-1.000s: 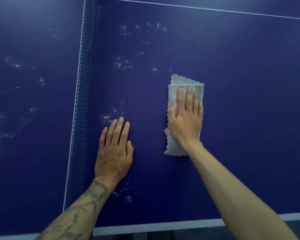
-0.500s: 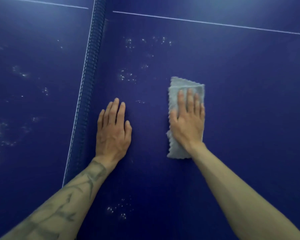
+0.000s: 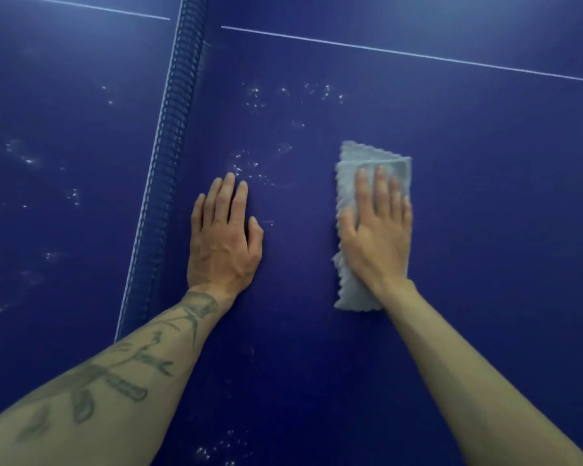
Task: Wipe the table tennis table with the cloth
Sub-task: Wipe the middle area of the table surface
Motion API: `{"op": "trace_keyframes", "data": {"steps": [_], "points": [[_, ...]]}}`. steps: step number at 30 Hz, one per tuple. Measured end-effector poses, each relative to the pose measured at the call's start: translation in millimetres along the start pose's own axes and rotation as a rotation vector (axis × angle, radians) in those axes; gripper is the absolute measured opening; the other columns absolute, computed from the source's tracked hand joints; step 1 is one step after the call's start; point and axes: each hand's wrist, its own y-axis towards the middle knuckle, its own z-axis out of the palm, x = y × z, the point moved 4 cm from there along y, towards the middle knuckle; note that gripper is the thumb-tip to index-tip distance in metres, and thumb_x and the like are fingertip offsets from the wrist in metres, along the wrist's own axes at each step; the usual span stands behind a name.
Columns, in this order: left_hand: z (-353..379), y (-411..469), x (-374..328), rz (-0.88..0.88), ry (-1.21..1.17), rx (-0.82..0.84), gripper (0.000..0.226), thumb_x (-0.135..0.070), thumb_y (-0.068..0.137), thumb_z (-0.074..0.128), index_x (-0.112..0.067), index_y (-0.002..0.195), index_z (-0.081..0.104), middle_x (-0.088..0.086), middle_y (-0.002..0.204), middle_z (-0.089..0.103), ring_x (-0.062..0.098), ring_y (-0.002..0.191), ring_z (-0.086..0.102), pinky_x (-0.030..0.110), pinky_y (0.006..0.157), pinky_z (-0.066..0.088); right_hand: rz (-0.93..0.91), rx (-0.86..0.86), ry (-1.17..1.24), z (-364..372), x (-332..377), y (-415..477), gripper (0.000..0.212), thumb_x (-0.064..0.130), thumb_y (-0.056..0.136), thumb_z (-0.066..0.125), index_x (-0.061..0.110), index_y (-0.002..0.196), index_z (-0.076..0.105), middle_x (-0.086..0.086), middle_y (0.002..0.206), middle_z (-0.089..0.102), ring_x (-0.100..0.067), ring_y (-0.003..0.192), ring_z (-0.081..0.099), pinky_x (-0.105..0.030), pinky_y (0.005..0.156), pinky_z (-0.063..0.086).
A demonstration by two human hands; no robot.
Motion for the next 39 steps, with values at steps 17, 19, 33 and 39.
{"op": "trace_keyframes", "data": {"steps": [17,19,33,39], "points": [[5.2,1.1,1.8,-0.011,0.014,0.016,0.058,-0.028,0.105,0.039,-0.006,0.158,0.04,0.011,0.169,0.032,0.027,0.159,0.023,0.05,0.13,0.018,-0.01,-0.033,0.003,-5.6,30.2,64.1,0.069,0.044,0.107,0.023,0.026,0.171,0.009,-0.004,0.179,-0.001,-0.023,0.165,-0.004,-0.047,0.134,0.001],[5.9,-0.2,2.2,-0.004,0.021,0.021,0.058,-0.029,0.105,0.038,-0.007,0.159,0.039,0.011,0.169,0.031,0.026,0.16,0.023,0.051,0.13,0.018,0.07,-0.066,0.03,-11.7,45.4,94.6,0.068,0.042,0.108,0.023,0.024,0.171,0.006,-0.005,0.179,-0.002,-0.025,0.165,-0.004,-0.048,0.134,0.0],[8.6,1.1,3.2,-0.008,0.008,0.017,0.058,-0.028,0.104,0.039,-0.006,0.158,0.041,0.012,0.168,0.034,0.027,0.159,0.026,0.052,0.129,0.021,-0.02,-0.031,0.015,-15.3,44.9,125.8,0.069,0.044,0.107,0.025,0.027,0.171,0.009,-0.003,0.179,0.0,-0.023,0.165,-0.002,-0.046,0.134,0.001],[10.0,-0.3,4.1,0.0,0.018,0.012,0.059,-0.027,0.103,0.042,-0.007,0.158,0.04,0.011,0.168,0.033,0.027,0.159,0.025,0.051,0.129,0.021,-0.157,-0.004,0.03,-7.7,119.3,146.9,0.068,0.044,0.109,0.026,0.024,0.171,0.007,-0.007,0.179,-0.003,-0.026,0.165,-0.005,-0.047,0.134,-0.002]]}}
